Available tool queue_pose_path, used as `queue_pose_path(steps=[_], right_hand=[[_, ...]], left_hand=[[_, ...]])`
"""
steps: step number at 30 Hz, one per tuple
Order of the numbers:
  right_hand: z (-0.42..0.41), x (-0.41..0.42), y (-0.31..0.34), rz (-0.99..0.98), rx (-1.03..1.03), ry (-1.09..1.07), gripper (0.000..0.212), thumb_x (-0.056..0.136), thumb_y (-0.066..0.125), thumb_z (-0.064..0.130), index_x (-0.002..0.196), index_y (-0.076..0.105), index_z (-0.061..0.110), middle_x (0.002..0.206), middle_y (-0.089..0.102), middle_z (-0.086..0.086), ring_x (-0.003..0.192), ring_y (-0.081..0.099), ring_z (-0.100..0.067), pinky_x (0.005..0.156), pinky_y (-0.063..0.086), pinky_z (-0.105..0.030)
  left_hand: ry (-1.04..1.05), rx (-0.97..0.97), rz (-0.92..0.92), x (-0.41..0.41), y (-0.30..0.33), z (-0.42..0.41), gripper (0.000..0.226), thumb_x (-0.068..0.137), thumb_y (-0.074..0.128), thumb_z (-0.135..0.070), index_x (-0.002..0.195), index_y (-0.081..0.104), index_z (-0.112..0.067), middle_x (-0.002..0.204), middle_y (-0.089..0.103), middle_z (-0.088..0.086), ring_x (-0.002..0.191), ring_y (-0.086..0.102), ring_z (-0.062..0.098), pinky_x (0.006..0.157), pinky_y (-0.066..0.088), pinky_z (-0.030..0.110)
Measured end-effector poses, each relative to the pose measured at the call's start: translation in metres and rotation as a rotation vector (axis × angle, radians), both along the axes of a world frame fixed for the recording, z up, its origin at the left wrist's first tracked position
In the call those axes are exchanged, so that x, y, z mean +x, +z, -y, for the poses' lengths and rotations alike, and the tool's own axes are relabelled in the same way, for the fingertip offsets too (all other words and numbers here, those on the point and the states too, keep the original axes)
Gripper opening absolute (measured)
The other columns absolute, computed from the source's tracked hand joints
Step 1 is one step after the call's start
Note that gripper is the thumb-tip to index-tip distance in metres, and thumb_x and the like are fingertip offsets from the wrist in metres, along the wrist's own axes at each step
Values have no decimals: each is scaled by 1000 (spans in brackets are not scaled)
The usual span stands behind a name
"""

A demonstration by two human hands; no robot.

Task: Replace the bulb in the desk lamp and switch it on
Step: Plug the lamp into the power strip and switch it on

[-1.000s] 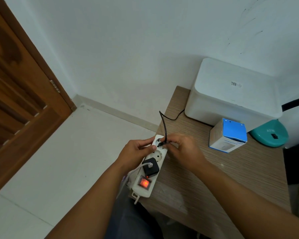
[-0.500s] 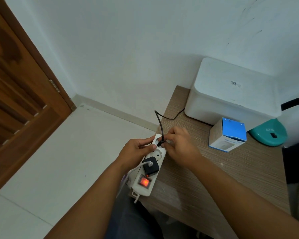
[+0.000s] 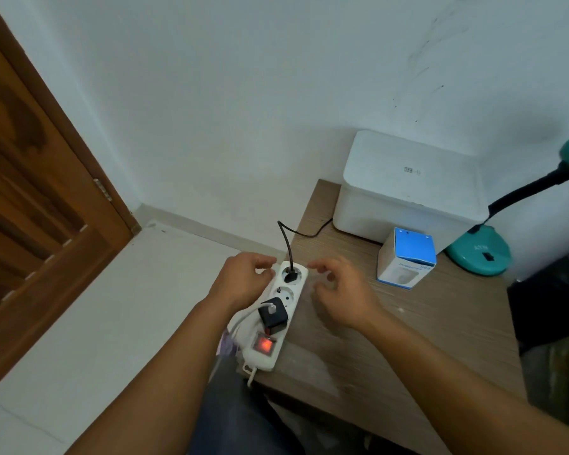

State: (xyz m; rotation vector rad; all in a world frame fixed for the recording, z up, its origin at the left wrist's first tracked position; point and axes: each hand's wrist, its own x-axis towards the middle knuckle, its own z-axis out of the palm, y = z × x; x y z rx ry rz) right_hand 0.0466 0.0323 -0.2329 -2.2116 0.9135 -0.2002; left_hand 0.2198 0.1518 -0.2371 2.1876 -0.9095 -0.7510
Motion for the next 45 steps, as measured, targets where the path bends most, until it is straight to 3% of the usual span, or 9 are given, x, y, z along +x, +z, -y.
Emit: queue_pose_path(steps=[2,8,14,20,25,32,35,40,45], right_hand=[[-4,-22,1,34,8,-30,32,93,60,20,121,59,36,114,51,16,98,51,0,81,44,-18],[0,-98,-4,82,83,-180,32,93,60,20,113,57,44,109,56,20,99,54,-1,81,48,-22],[18,-167,-18,99,86,-354,34,92,61,17,115,56,42,109,55,18,97,54,0,77,43,-16],[48,-222,-42,75,35,-495,35,93,60,25,128,57,29,126,54,9,114,55,-12,98,47,-31],[78,-249,-56,-29,-77,-522,43,94,56,32,137,51,27,139,50,3,129,45,-18,112,35,-36],[135,-251,-66,-107,-150,-545,55,100,45,37,152,33,23,161,28,-3,147,26,-21,121,22,-43],[157,-245,-69,-115,-204,-513,58,101,45,36,154,28,21,163,22,-6,150,18,-22,120,17,-41],[191,-238,-77,-112,-269,-489,63,99,48,38,155,25,22,164,17,-9,151,17,-27,118,23,-44],[210,-240,-87,-120,-313,-421,68,97,45,44,157,16,29,165,12,-10,151,16,-31,120,24,-46]], left_hand=[[47,-39,83,-9,17,-2,29,95,61,-24,123,70,-24,124,70,-5,108,65,10,95,43,21],[79,-154,236,-54,55,2,26,95,58,-27,117,72,-29,113,72,-13,82,61,-4,72,41,10],[-83,-216,252,-112,62,36,28,92,61,-25,118,73,-28,113,73,-11,98,66,4,90,51,23],[-417,-67,198,-185,23,89,35,92,59,-29,126,67,-33,124,69,-13,115,62,6,99,45,23],[-613,-10,184,-227,0,134,45,91,59,-26,135,59,-24,137,61,-5,127,55,12,106,37,21],[-657,-37,281,-250,-30,197,64,94,57,-27,153,35,-15,160,33,4,148,28,16,116,10,15],[-667,-63,360,-250,-40,223,70,95,54,-28,156,25,-14,165,20,4,153,15,20,122,9,25],[-694,-83,468,-257,-51,253,78,96,51,-32,158,9,-11,167,3,6,154,-3,24,116,-11,25],[-710,-84,548,-258,-66,267,82,95,46,-44,159,7,-11,167,-2,5,154,-8,24,123,-3,32]])
